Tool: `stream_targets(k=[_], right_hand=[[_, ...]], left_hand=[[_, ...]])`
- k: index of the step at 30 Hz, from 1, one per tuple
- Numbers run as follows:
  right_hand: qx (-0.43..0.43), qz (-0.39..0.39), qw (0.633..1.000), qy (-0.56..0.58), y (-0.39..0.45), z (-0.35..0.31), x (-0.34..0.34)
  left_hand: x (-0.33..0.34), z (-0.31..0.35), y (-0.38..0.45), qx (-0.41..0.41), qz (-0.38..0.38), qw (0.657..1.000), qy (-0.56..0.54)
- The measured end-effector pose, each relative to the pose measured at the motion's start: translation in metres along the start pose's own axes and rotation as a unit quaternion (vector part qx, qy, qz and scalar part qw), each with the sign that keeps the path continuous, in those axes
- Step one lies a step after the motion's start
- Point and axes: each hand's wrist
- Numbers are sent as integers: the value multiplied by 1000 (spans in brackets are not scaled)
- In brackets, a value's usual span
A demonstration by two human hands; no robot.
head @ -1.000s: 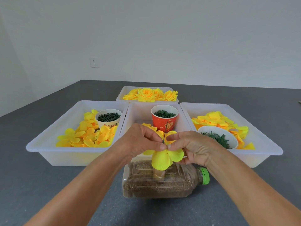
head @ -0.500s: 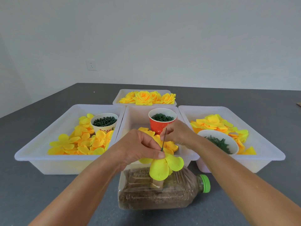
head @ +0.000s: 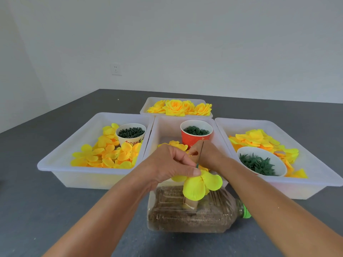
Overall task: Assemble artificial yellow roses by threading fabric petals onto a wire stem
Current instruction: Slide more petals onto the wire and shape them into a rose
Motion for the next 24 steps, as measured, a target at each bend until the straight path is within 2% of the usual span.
stream_targets(k=[3, 5, 10, 15, 19, 24], right_hand=[[30, 32, 994, 105, 1, 7, -2], [67, 47, 975, 208, 1, 11, -3], [132, 86, 908, 388, -2, 17, -5], [164, 73, 821, 542, -10, 18, -11], [168, 59, 772, 610, -15, 15, -15], [153, 49, 767, 621, -23, 12, -21]], left_hand=[[0, 0, 0, 2, -3, 1000, -1], [0, -1, -1, 6, -3, 1000, 0], [-1, -1, 1, 5, -4, 1000, 1], [-1, 0, 3, 4, -8, 1000, 3], [-1, -1, 3, 2, -9, 1000, -5], [-1, -1, 3, 3, -10, 1000, -7]])
Point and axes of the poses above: each hand's wrist, its own y-axis towards the middle knuckle, its own x-axis out of the palm, z = x × y, and after that the axes turned 9 degrees about -y, right-handed
